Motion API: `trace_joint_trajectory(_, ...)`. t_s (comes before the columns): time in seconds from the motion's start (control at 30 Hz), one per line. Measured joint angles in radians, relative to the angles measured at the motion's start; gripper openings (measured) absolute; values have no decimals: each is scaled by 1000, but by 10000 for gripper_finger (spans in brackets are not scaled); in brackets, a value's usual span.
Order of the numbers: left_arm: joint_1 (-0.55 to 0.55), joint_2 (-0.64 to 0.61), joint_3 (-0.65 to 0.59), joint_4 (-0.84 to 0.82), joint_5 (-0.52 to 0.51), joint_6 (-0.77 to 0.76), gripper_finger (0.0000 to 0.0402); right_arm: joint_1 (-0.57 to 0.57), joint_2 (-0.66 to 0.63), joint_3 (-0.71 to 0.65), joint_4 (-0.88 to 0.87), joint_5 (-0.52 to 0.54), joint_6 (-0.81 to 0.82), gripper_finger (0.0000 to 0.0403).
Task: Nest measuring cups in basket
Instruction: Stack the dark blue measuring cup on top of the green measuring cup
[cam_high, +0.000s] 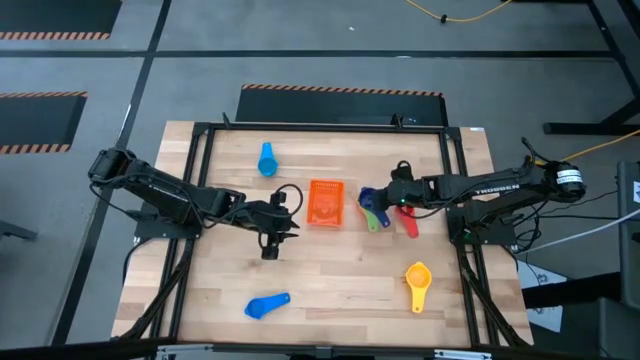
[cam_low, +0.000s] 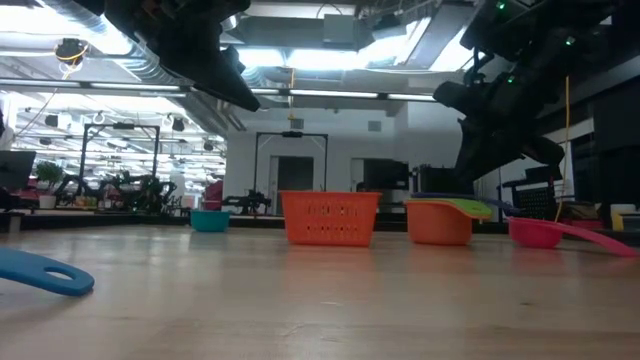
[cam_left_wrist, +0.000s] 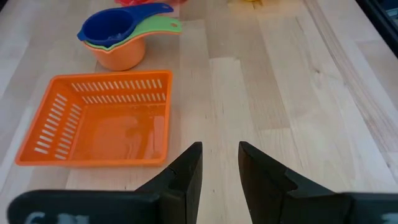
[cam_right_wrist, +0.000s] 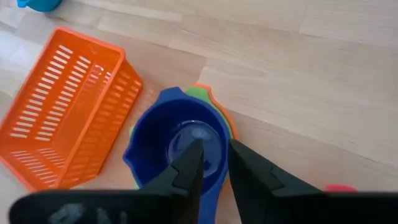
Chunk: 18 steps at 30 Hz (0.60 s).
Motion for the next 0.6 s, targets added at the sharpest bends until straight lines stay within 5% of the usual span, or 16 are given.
trace_joint_trajectory(0.6, 0, 0, 0, 0, 0, 0, 96, 78, -2, 0, -156, 14, -62, 78)
